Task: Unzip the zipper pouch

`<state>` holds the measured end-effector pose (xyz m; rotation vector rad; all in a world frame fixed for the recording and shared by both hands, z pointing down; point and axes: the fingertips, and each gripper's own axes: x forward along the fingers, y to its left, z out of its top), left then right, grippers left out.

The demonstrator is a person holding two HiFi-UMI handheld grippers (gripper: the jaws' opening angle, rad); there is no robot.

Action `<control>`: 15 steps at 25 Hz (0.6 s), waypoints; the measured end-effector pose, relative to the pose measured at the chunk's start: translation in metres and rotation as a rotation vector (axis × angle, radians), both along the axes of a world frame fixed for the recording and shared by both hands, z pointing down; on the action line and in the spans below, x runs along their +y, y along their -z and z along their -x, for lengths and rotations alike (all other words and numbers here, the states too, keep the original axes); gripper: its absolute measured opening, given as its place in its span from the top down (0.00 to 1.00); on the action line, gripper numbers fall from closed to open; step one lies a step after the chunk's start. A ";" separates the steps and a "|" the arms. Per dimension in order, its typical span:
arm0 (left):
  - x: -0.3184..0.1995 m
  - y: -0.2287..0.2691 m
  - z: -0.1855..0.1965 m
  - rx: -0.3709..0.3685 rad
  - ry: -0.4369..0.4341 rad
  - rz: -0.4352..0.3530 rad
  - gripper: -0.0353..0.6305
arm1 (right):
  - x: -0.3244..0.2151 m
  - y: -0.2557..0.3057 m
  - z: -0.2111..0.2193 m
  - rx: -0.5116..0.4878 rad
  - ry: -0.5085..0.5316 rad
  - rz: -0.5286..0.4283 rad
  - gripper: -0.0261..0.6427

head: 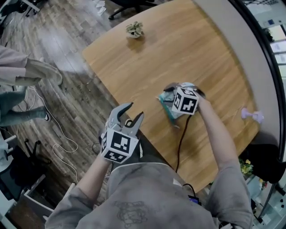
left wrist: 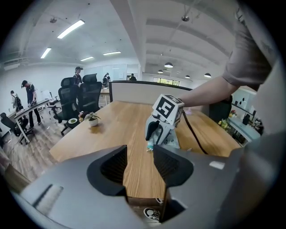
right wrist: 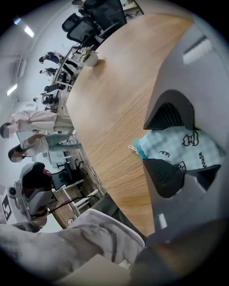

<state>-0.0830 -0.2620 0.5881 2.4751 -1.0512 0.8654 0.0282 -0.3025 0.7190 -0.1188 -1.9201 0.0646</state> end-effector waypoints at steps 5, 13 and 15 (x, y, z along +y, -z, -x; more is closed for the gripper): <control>0.004 -0.008 0.004 -0.002 0.011 0.023 0.68 | 0.001 -0.010 0.002 0.013 0.034 0.019 0.65; 0.008 -0.004 0.003 -0.006 0.009 0.022 0.68 | 0.004 -0.010 0.003 -0.009 -0.073 0.040 0.85; 0.008 0.000 0.002 -0.006 0.012 0.011 0.68 | 0.002 -0.005 0.003 -0.035 -0.131 0.015 0.86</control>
